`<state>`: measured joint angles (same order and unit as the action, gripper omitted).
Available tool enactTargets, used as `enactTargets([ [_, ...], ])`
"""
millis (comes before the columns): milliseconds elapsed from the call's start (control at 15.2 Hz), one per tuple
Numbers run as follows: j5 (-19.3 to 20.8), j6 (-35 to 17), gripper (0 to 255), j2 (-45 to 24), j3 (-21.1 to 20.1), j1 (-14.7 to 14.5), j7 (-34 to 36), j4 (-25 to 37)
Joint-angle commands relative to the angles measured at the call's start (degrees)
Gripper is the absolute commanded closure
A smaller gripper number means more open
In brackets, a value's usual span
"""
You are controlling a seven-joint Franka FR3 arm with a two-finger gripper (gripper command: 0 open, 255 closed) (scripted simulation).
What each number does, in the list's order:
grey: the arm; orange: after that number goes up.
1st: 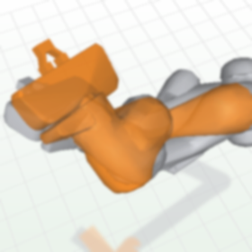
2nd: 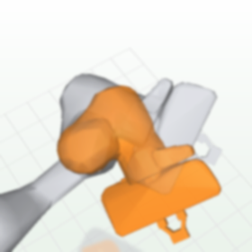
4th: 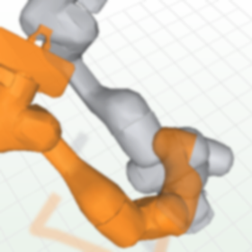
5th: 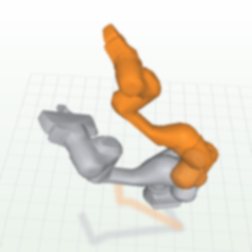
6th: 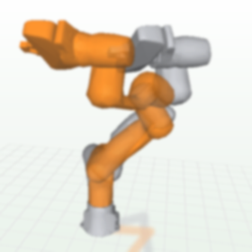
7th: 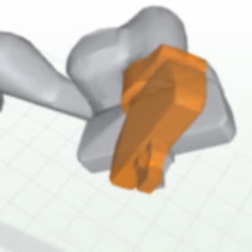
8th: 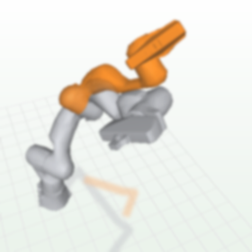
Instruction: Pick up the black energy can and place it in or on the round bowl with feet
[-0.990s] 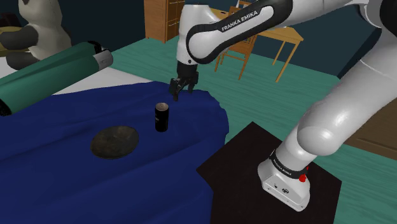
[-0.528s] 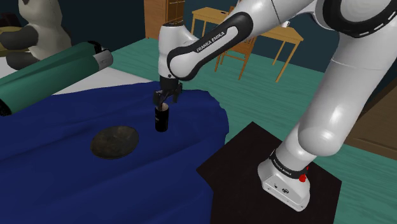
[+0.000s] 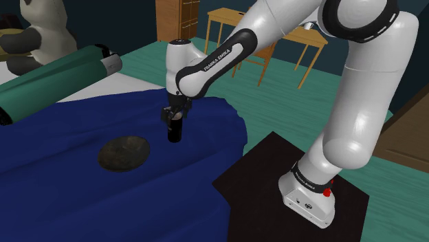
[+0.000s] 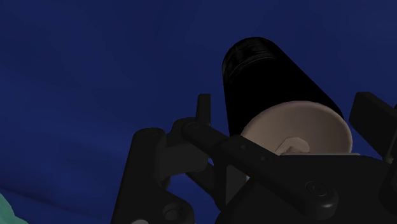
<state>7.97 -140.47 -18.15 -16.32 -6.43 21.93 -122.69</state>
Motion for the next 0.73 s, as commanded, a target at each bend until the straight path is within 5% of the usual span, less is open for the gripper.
enactTargets([
  [0, 0.3, -0.8, 0, -0.6, 0.1, -0.1, 0.2, -0.3],
  [462, 0.3, -0.8, 0, -0.6, 0.1, -0.1, 0.2, -0.3],
  [528, 0.3, -0.8, 255, -0.6, 0.1, -0.1, 0.2, -0.3],
  [660, 0.3, -0.8, 255, -0.6, 0.1, -0.1, 0.2, -0.3],
])
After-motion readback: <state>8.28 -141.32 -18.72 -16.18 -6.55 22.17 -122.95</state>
